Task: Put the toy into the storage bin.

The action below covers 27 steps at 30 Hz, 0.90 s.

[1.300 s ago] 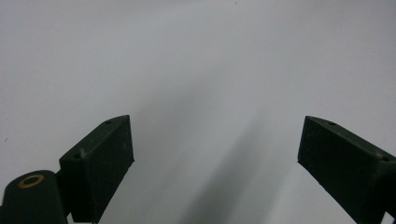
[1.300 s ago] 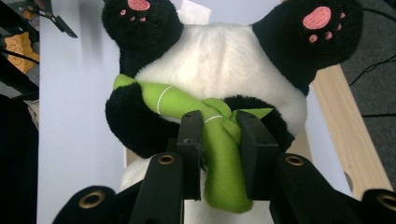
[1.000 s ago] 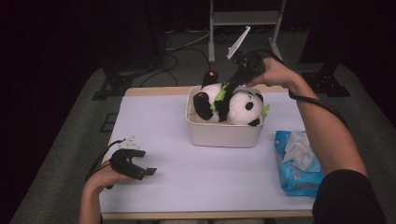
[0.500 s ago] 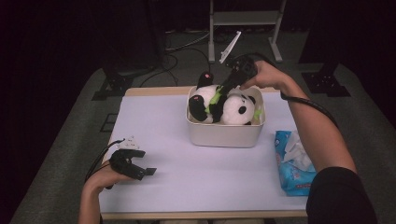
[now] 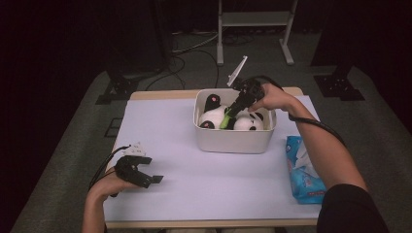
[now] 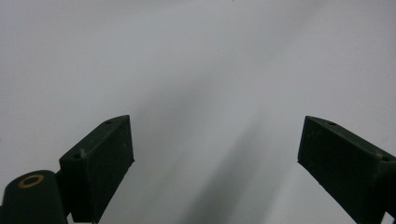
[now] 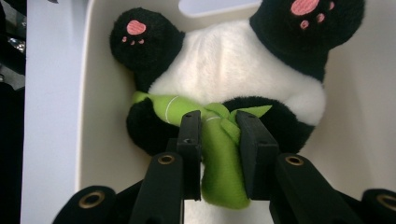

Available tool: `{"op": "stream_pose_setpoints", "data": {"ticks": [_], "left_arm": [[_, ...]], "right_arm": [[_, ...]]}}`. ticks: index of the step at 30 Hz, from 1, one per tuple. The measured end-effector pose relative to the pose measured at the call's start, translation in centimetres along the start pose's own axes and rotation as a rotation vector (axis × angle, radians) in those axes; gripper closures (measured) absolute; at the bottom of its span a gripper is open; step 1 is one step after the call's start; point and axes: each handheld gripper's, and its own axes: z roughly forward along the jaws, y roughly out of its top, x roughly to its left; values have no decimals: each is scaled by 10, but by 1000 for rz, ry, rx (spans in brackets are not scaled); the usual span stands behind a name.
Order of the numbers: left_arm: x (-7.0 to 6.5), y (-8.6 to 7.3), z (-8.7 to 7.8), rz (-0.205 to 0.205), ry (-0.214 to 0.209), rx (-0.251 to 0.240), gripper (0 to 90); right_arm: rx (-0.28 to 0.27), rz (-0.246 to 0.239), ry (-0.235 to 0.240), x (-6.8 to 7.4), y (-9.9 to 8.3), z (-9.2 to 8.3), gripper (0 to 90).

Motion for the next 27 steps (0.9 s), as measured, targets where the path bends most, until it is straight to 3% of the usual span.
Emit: {"op": "stream_pose_setpoints", "data": {"ticks": [8, 16, 27], "left_arm": [[-1, 0, 2, 2, -5, 4, 96], [-3, 1, 6, 2, -13, 10, 96], [-3, 2, 4, 7, -10, 6, 96]], "right_arm": [[-45, 45, 19, -3, -9, 4, 688], [-45, 44, 8, 2, -10, 0, 593], [-130, 70, -12, 7, -24, -32, 545]]}}
